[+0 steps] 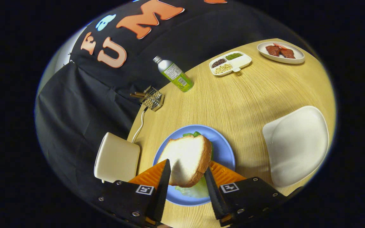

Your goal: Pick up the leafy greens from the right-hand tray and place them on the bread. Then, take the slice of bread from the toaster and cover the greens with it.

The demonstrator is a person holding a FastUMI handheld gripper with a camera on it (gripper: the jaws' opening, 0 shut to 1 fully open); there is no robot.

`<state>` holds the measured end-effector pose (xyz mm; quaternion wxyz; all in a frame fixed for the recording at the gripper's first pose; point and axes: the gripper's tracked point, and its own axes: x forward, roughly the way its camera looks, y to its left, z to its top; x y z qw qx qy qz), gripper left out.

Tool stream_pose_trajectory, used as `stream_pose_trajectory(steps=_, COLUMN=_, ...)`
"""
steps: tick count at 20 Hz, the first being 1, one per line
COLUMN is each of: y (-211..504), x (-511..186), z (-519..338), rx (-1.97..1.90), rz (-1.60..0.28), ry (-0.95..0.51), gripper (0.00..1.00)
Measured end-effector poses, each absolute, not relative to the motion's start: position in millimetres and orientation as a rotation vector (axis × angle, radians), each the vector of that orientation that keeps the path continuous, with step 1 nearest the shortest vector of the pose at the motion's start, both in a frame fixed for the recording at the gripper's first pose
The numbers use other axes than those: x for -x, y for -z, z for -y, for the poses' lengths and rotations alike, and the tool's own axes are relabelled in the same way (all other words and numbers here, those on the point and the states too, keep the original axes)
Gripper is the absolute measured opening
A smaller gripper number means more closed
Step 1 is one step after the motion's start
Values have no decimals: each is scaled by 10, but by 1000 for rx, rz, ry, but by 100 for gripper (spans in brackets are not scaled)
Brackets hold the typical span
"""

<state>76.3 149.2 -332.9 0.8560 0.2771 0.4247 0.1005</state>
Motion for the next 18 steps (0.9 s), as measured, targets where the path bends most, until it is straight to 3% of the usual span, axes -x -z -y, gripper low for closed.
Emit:
stream_pose_trajectory(steps=6, y=3233, x=-643, z=-1460, rx=-259, rz=-852, ry=-264, gripper=87)
stream_pose_trajectory(steps=12, y=2747, x=-658, z=-1344, rx=-252, rz=-736, ry=-253, gripper=95)
stream_pose_trajectory(steps=18, y=1846, x=-746, z=-1092, rx=-201, rz=-505, ry=-199, gripper=96)
